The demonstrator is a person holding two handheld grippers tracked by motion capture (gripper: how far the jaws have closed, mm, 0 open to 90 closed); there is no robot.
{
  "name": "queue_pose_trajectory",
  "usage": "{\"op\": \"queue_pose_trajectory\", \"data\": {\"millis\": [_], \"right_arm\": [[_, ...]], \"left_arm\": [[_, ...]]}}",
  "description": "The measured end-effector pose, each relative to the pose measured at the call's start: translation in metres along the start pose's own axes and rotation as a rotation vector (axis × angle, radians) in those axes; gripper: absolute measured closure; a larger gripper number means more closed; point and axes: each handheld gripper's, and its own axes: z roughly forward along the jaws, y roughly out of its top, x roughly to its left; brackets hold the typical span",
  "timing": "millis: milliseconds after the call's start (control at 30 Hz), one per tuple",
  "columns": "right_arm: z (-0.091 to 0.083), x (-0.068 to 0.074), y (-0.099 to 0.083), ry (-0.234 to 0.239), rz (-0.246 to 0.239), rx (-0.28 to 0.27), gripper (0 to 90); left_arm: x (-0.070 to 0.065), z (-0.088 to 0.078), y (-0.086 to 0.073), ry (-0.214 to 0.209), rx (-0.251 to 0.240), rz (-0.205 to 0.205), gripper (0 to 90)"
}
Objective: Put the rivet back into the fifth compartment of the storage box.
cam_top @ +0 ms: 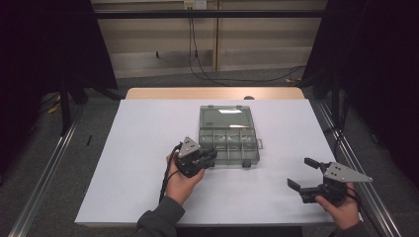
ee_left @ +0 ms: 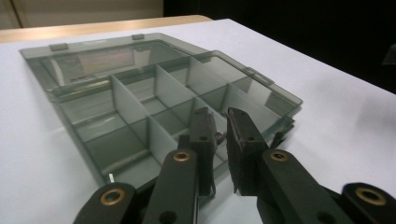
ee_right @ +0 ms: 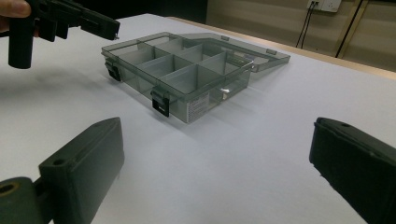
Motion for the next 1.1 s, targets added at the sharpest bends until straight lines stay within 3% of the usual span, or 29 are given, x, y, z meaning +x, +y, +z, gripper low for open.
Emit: {"op": "queue_pose_trajectory", "data": {"millis": [200,333,500,1100], "right_arm": [[-0.001,0.0,0.0,-0.007,0.003,0.001,2.4],[0.0,0.0,0.0,-0.005,0.005,0.001,2.4],[-0.001,0.0,0.0,-0.006,0.004,0.002,2.4],[-0.001,0.0,0.0,-0.004,0.003,0.002,2.4]], "left_arm": [[0.009,0.0,-0.003,0.051,0.012,-0.004,81.3],[0.013,0.001,-0.004,0.056,0.004,-0.018,81.3],[0.015,0.001,-0.004,0.084,0.018,0.009,80.9],[0.016,0.002,-0.007,0.08,-0.003,0.027,75.7]]}}
